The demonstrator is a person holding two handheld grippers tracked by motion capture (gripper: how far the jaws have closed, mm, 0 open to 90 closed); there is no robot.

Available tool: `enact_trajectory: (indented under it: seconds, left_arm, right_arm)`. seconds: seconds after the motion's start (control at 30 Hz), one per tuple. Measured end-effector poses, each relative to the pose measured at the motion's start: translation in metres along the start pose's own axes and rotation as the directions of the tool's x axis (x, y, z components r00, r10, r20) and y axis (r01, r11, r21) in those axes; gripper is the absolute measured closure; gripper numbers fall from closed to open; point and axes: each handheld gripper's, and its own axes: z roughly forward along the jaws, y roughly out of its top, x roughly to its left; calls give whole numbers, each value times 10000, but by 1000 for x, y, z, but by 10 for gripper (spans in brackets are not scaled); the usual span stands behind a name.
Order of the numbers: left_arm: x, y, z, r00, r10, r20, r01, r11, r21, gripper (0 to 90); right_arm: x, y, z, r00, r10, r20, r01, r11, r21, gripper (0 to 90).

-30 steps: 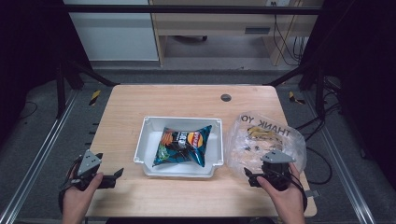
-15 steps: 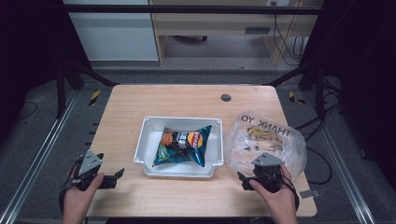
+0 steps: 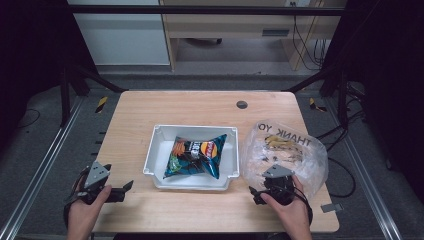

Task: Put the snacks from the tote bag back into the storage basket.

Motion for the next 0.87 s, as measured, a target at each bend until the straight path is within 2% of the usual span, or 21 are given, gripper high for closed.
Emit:
enact_trajectory:
  seconds: [0.4,0.47,0.63,0.87]
  left_arm:
    - [0,0,0,10000,13,21,-13,10000,13,29]
    - [0,0,1,10000,-24,46,24,10000,4,29]
    - [-1,1,0,10000,29,46,-29,10000,-41,29]
    - [1,0,0,10000,-22,-37,22,10000,-18,28]
  right_arm:
    - [-1,3,5,9999,102,-69,-102,9999,-4,65]
    - [-5,4,7,9998,195,-82,-196,9998,-22,53]
    - [-6,3,10,9998,151,94,-153,9996,217,56]
    - [-2,-1,9,9999,132,50,-134,9989,449,58]
